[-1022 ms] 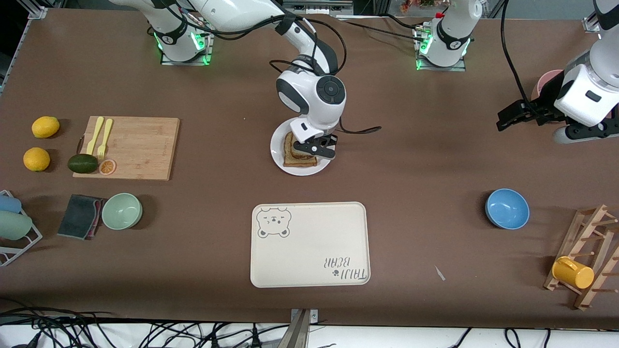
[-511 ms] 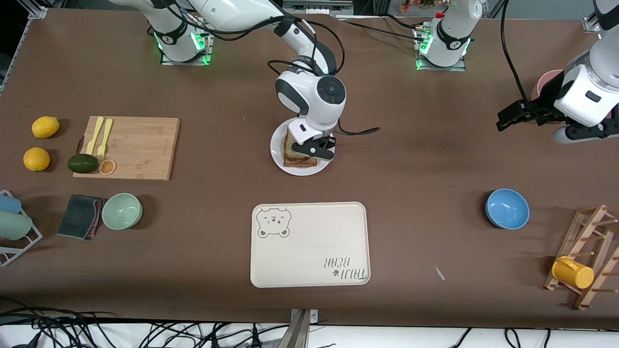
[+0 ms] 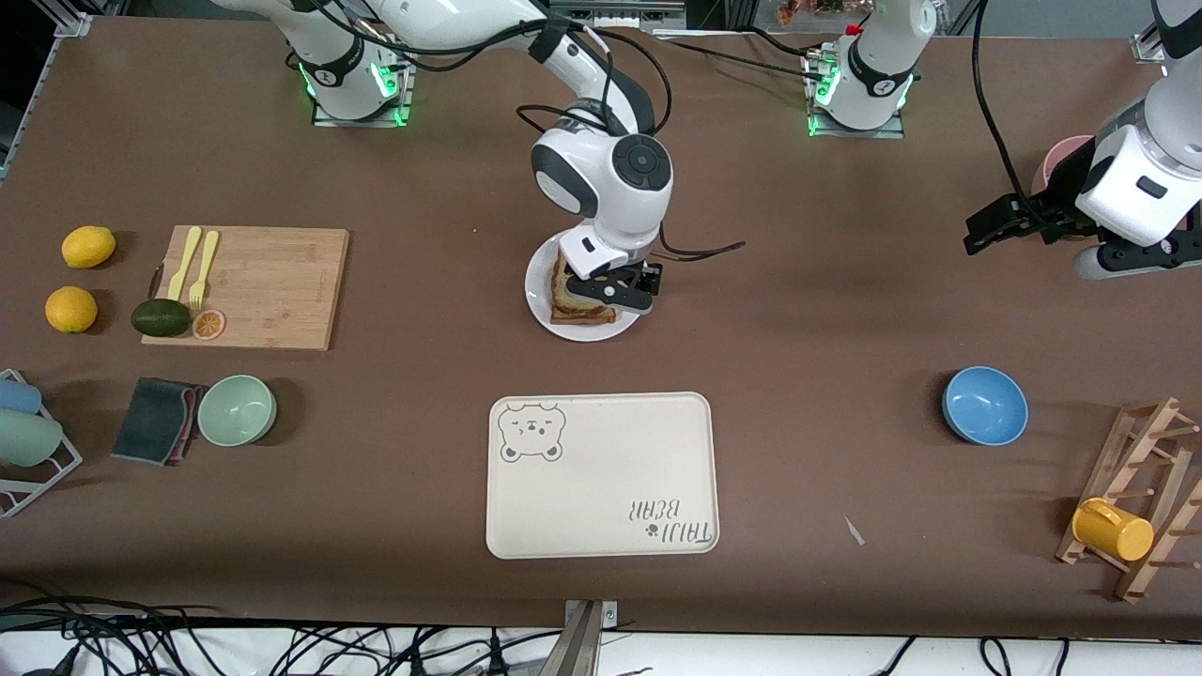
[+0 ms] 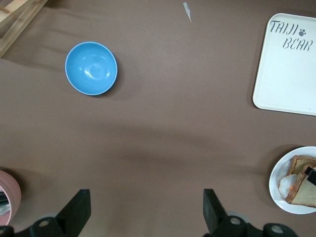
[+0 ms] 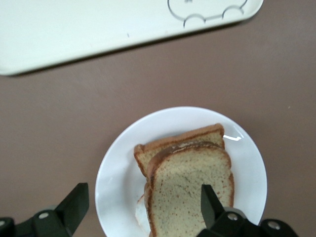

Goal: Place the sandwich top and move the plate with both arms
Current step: 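Lower the bread onto the egg toast and open the right gripper, then retract the right gripper while the left gripper moves toward the blue bowl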

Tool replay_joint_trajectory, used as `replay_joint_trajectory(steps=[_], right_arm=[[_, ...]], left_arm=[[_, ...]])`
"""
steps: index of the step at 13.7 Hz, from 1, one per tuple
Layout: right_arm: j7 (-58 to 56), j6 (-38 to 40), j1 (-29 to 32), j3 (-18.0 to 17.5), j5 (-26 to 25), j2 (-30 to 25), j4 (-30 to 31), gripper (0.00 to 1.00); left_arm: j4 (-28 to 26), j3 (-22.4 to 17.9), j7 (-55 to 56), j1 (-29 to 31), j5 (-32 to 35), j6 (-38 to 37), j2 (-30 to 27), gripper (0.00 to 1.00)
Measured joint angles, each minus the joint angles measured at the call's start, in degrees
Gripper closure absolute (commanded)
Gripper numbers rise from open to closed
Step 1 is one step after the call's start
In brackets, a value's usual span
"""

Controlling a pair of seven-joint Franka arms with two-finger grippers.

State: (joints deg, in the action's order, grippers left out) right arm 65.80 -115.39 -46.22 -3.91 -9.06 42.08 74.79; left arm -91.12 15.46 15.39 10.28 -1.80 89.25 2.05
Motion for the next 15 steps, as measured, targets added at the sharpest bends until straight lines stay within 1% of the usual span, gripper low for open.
replay_joint_trajectory(steps=[2, 5, 7, 10, 11, 12, 13, 15], right_arm=[[-3.79, 3.56, 1.99, 0.37, 2.97, -3.32, -0.44, 0.0], [-14.59, 12.07, 7.81, 0.69, 7.23, -9.57, -0.7, 0.0], [-20.53, 17.11, 12.06, 0.77, 8.1, -13.05, -0.67, 0.0], [-30.71, 22.43, 18.23, 1.62, 8.33, -16.09, -0.62, 0.0], [-35.14, 24.03, 19.93, 2.98, 8.48, -16.88, -0.61, 0.0], [-39.81, 25.4, 21.16, 5.19, 8.86, -17.66, -0.61, 0.0], [-44.51, 26.44, 21.81, 8.21, 9.72, -18.36, -0.61, 0.0], [-54.07, 28.67, 22.19, 15.47, 13.69, -19.6, -0.61, 0.0]], left_arm=[[0.02, 0.0, 0.0, 0.0, 0.0, 0.0, 0.0, 0.0], [0.03, 0.0, 0.0, 0.0, 0.0, 0.0, 0.0, 0.0], [0.04, 0.0, 0.0, -0.02, 0.0, 0.0, 0.0, 0.0], [0.1, 0.01, 0.0, -0.08, 0.0, 0.0, 0.0, 0.0], [0.22, 0.05, 0.0, -0.09, 0.0, 0.0, 0.0, 0.0], [0.41, 0.16, 0.0, -0.1, 0.0, 0.0, 0.0, 0.0], [0.58, 0.3, 0.0, -0.1, 0.0, 0.0, 0.0, 0.0], [0.68, 0.58, 0.0, -0.11, 0.0, 0.0, 0.01, 0.0]])
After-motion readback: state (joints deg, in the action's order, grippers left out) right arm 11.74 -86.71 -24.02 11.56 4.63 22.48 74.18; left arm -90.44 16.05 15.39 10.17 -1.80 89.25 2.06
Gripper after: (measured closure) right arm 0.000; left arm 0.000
